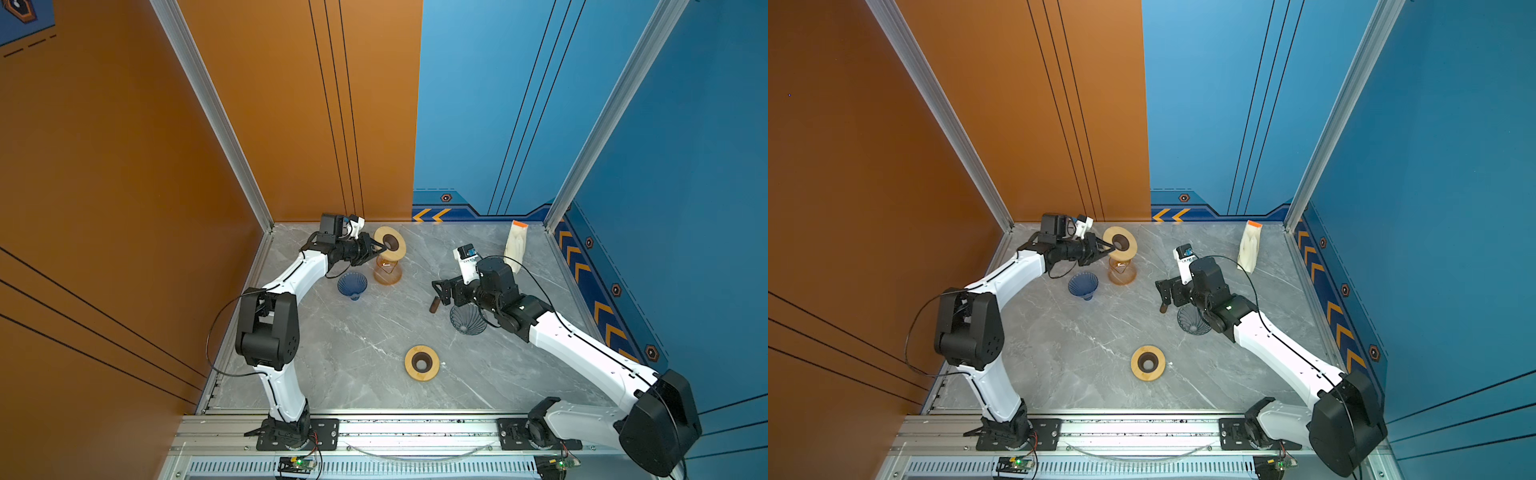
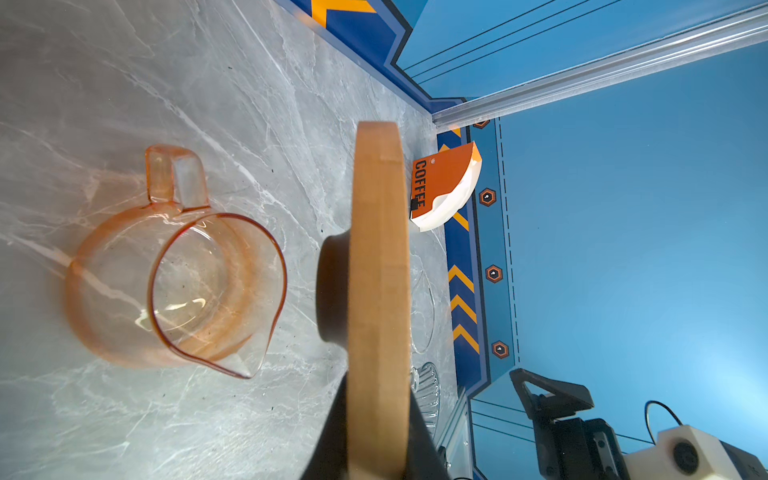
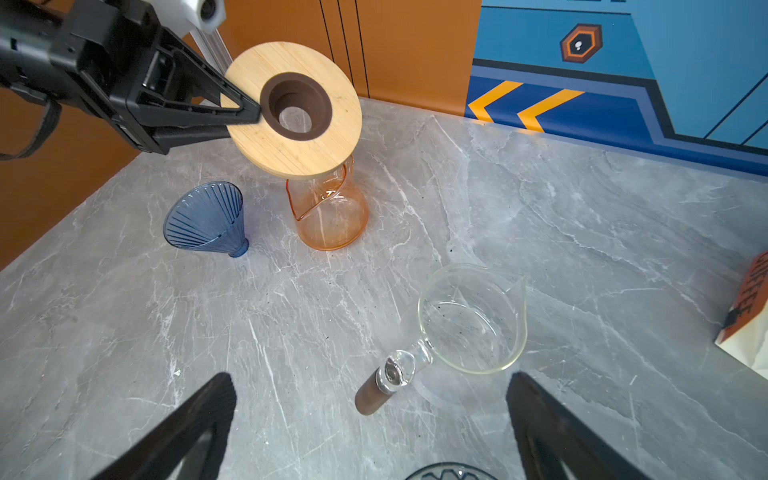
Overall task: Place the coffee filter in the dripper
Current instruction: 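Carry the wooden ring holder with left gripper over the orange glass pitcher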
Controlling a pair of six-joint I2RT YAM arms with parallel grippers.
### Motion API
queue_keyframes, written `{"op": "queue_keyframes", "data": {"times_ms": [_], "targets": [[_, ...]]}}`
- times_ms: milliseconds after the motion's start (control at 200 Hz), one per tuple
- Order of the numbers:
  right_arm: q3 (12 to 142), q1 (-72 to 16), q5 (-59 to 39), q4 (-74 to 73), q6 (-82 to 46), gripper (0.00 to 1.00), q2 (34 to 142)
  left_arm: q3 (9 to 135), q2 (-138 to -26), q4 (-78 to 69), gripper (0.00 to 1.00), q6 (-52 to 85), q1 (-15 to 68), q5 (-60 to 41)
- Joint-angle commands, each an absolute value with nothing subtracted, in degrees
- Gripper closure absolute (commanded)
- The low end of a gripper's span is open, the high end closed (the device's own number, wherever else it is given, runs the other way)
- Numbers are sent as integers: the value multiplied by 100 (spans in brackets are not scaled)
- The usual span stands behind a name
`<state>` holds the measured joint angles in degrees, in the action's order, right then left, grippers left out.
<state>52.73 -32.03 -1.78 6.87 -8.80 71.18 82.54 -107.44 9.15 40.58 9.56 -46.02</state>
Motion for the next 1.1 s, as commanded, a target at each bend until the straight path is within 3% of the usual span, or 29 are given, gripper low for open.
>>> {"op": "queue_keyframes", "data": {"times_ms": [0,641,886,1091], "targets": [[5397,-3265,-8,817,-781,0,7122,8425,-10892,782,100,4096,849,-5014],[5370,-3343,17,803,-743,0,7121,8379,-11404,817,98,4162,610,-5283],[5344,-3345,56,846,-705,1,7079,8304,-11490,776,85,4181,592,-5171],[5318,-3341,105,852,-661,0,7031,8278,-11574,756,80,4210,584,-5178]]}}
